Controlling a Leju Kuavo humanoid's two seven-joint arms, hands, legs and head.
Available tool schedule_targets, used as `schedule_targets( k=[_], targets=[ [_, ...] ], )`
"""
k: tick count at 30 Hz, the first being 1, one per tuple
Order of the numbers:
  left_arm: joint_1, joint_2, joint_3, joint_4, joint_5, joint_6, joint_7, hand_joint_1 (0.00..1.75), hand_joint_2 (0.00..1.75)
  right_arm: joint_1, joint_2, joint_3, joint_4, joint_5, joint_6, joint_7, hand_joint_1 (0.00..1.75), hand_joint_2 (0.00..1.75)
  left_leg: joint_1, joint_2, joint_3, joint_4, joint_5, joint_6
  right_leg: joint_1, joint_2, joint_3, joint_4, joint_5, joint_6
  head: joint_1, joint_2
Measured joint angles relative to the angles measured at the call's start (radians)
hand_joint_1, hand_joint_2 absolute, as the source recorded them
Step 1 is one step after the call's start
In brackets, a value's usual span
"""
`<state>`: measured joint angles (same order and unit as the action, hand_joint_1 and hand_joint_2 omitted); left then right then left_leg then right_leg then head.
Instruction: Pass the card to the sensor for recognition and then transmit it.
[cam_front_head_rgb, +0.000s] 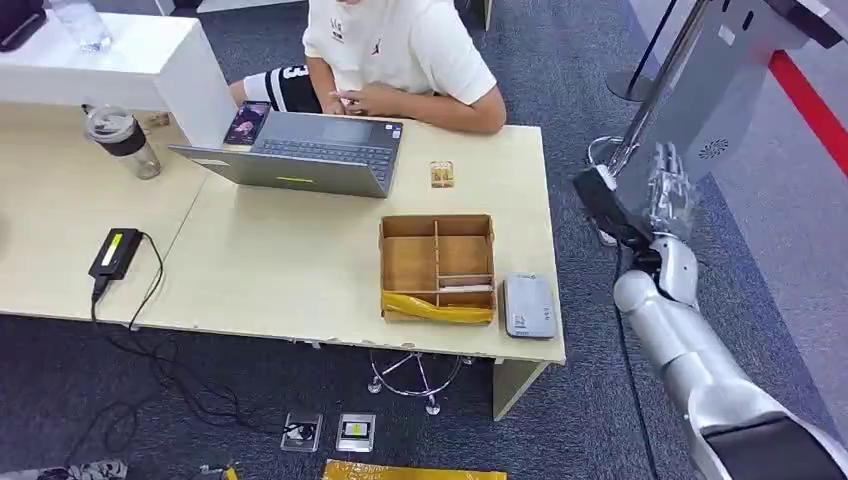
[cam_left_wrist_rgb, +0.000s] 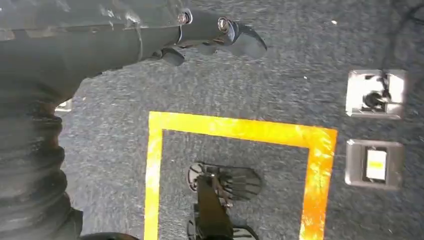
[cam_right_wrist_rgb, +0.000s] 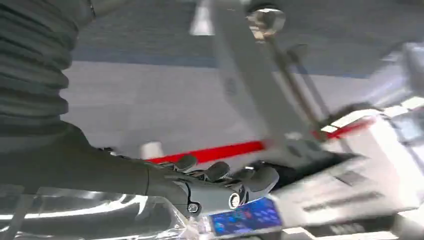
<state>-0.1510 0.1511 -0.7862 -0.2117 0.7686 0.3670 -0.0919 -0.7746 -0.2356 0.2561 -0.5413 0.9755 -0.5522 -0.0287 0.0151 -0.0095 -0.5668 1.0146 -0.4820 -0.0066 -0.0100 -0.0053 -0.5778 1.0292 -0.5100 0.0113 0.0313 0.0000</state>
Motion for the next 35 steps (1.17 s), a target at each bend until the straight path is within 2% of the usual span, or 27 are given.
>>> schedule_targets(
  k=[2, 6, 10, 12, 15, 16, 18, 19, 20, 24, 29, 33, 35],
  targets=[
    [0.000, 0.000, 0.000, 0.000, 0.012, 0.000, 0.012, 0.00, 1.75, 0.056, -0.053, -0.039, 0.003, -0.012, 0.055, 0.020, 0.00, 1.75, 0.000, 0.000, -0.001, 0.000, -0.001, 0.001, 0.000, 0.000, 0.000, 0.000, 0.000, 0.000, 0.000, 0.000],
    [0.000, 0.001, 0.001, 0.000, 0.028, -0.004, 0.031, 0.00, 1.75, 0.144, -0.122, -0.089, 0.021, -0.063, 0.127, 0.059, 0.00, 1.75, 0.000, 0.002, 0.000, 0.000, -0.002, 0.000, 0.000, 0.001, -0.001, 0.000, 0.000, 0.000, 0.000, 0.000],
    [0.001, 0.002, 0.001, 0.001, 0.037, -0.017, 0.051, 0.00, 1.75, 0.241, -0.161, -0.151, 0.069, -0.188, 0.242, 0.092, 0.00, 1.75, 0.000, 0.001, 0.000, 0.000, -0.002, 0.000, 0.000, 0.000, 0.000, 0.000, -0.001, 0.000, 0.000, 0.000],
    [0.001, 0.002, 0.002, 0.001, 0.037, -0.024, 0.058, 0.00, 1.75, 0.296, -0.170, -0.183, 0.098, -0.193, 0.290, 0.124, 0.00, 1.75, 0.000, 0.001, -0.001, 0.000, -0.002, 0.001, 0.000, 0.000, 0.000, 0.000, -0.002, 0.000, 0.000, 0.000],
    [0.000, 0.003, 0.002, 0.001, 0.036, -0.038, 0.067, 0.00, 1.75, 0.380, -0.174, -0.208, 0.140, -0.203, 0.401, 0.173, 0.00, 1.75, 0.001, 0.001, 0.000, -0.001, -0.004, 0.000, 0.001, 0.000, 0.000, 0.000, -0.002, -0.001, 0.000, 0.000],
    [0.000, 0.005, 0.002, 0.000, 0.031, -0.043, 0.067, 0.00, 1.75, 0.412, -0.171, -0.221, 0.158, -0.212, 0.458, 0.175, 0.00, 1.75, 0.001, 0.001, 0.000, -0.001, -0.004, 0.000, 0.001, 0.000, 0.000, 0.000, -0.003, -0.001, 0.000, 0.000],
    [0.000, 0.009, 0.001, 0.001, 0.015, -0.051, 0.067, 0.00, 1.75, 0.474, -0.166, -0.229, 0.185, -0.209, 0.603, 0.158, 0.00, 1.75, 0.001, 0.001, -0.001, -0.001, -0.004, 0.000, 0.001, 0.000, 0.000, 0.000, -0.004, -0.001, 0.000, 0.000],
    [0.000, 0.013, 0.001, 0.001, 0.011, -0.055, 0.065, 0.00, 1.75, 0.504, -0.161, -0.228, 0.193, -0.191, 0.657, 0.140, 0.00, 1.75, 0.001, 0.001, -0.001, -0.001, -0.004, -0.001, 0.001, -0.001, 0.000, 0.000, -0.004, -0.001, 0.000, 0.000],
    [0.000, 0.016, 0.001, 0.001, 0.009, -0.059, 0.064, 0.00, 1.75, 0.528, -0.154, -0.227, 0.200, -0.176, 0.678, 0.129, 0.00, 1.75, 0.001, 0.001, -0.001, -0.001, -0.004, -0.001, 0.001, 0.000, 0.000, 0.001, -0.004, -0.001, -0.001, 0.000],
    [-0.003, 0.025, 0.001, 0.001, 0.007, -0.059, 0.064, 0.00, 1.75, 0.554, -0.136, -0.227, 0.224, -0.155, 0.698, 0.131, 0.00, 1.75, 0.001, 0.006, 0.001, -0.001, -0.005, -0.002, 0.001, 0.005, 0.000, 0.001, -0.004, -0.001, -0.001, 0.000],
    [-0.005, 0.025, 0.001, 0.001, 0.016, -0.035, 0.067, 0.00, 1.75, 0.547, -0.107, -0.222, 0.230, -0.075, 0.645, 0.168, 0.00, 1.75, 0.000, 0.006, 0.001, -0.001, -0.004, -0.001, 0.001, 0.005, 0.001, 0.001, -0.003, -0.001, 0.000, 0.000],
    [-0.009, 0.019, 0.001, 0.001, 0.042, 0.016, 0.090, 0.00, 1.75, 0.534, -0.049, -0.200, 0.231, -0.038, 0.502, 0.273, 0.00, 1.75, 0.001, 0.006, 0.002, -0.001, -0.004, -0.001, 0.001, 0.005, 0.001, 0.001, -0.003, -0.001, -0.001, 0.000],
    [-0.011, 0.010, 0.001, 0.001, 0.063, 0.055, 0.100, 0.00, 1.75, 0.537, -0.014, -0.198, 0.231, -0.059, 0.356, 0.300, 0.00, 1.75, 0.001, 0.006, 0.002, -0.001, -0.004, -0.001, 0.001, 0.005, 0.001, 0.002, -0.003, -0.001, -0.001, 0.000]
  ],
)
